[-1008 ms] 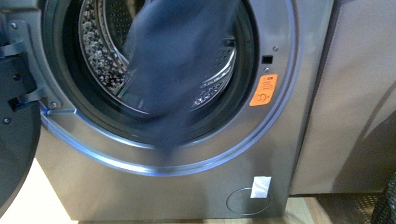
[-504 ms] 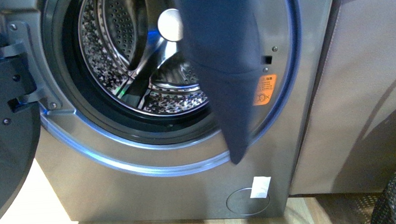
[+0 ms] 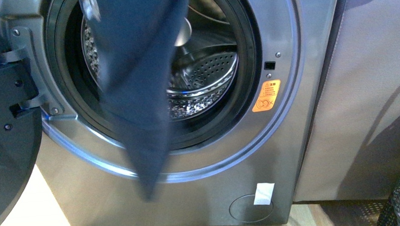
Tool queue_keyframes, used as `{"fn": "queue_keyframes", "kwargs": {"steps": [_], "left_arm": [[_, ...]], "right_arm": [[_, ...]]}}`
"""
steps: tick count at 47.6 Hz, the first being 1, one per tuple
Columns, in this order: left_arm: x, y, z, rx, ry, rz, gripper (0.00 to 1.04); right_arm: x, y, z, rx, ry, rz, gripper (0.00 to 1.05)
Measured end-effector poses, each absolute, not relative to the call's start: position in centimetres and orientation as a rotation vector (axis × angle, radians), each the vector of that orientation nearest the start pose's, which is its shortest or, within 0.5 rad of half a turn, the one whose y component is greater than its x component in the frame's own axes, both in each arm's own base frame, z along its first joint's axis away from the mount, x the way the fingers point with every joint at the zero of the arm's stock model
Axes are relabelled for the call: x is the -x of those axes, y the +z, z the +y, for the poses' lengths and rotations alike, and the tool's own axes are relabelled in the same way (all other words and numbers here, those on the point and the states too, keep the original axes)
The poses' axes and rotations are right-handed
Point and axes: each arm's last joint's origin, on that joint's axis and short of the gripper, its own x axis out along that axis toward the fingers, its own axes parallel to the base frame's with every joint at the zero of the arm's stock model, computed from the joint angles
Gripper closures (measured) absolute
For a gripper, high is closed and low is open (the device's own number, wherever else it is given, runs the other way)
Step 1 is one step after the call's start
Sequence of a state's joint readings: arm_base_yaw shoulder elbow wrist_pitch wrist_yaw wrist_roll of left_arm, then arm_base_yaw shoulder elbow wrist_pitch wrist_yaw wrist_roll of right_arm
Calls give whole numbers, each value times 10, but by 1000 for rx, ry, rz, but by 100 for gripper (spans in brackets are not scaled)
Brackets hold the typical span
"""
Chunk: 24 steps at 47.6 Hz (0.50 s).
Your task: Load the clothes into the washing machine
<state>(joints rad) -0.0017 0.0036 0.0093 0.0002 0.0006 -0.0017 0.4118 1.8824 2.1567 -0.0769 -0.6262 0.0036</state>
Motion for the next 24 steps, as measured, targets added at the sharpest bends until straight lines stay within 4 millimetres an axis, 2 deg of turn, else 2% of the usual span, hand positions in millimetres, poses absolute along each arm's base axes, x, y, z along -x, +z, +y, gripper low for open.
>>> {"fn": "queue_keyframes", "kwargs": {"steps": [17, 24], "left_arm": [[-97, 166, 0, 2, -2, -6, 7], [-97, 166, 0, 1, -2, -6, 7]], "right_arm": [[-371, 499, 172, 28, 989, -207, 93], [-379, 496, 164, 41, 948, -194, 93]]}}
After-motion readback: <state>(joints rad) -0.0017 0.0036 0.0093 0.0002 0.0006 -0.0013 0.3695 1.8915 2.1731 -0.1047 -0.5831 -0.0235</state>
